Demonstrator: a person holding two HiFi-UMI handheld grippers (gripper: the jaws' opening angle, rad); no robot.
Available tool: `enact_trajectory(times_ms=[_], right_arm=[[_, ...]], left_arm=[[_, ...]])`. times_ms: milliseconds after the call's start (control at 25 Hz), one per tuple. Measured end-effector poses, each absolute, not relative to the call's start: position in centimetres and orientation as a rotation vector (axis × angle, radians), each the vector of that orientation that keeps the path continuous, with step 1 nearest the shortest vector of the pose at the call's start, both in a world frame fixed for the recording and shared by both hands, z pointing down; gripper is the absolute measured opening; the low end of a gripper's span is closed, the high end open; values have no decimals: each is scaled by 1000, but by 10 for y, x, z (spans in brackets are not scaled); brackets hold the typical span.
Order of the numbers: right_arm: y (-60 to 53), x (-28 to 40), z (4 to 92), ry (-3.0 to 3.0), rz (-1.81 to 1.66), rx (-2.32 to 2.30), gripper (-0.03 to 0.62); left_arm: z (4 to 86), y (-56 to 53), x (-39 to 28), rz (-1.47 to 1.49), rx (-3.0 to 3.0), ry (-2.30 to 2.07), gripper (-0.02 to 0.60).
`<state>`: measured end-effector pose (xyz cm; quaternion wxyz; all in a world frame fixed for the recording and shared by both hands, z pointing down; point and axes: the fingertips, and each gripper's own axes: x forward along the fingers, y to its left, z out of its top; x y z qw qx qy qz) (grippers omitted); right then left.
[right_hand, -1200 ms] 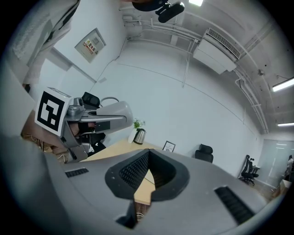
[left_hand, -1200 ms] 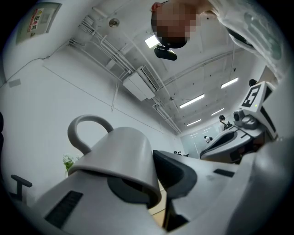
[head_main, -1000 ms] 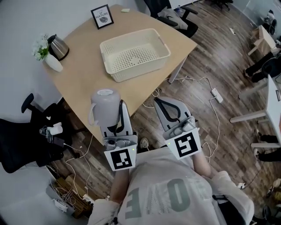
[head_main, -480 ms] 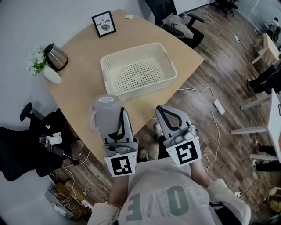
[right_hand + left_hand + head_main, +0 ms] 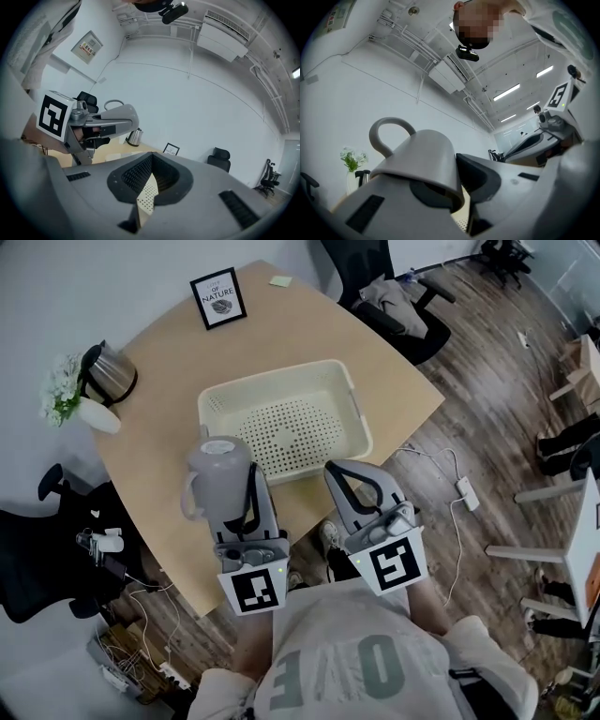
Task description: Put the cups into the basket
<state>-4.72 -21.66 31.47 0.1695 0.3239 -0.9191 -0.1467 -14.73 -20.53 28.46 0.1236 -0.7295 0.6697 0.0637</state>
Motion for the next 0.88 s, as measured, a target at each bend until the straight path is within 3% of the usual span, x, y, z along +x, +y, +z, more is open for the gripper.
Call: enact_trajectory(times_ms=[880], right_arm=[[-292, -33, 315, -2650, -519, 740, -2]], left_arm=[[284, -298, -132, 99, -2044, 2073, 46]])
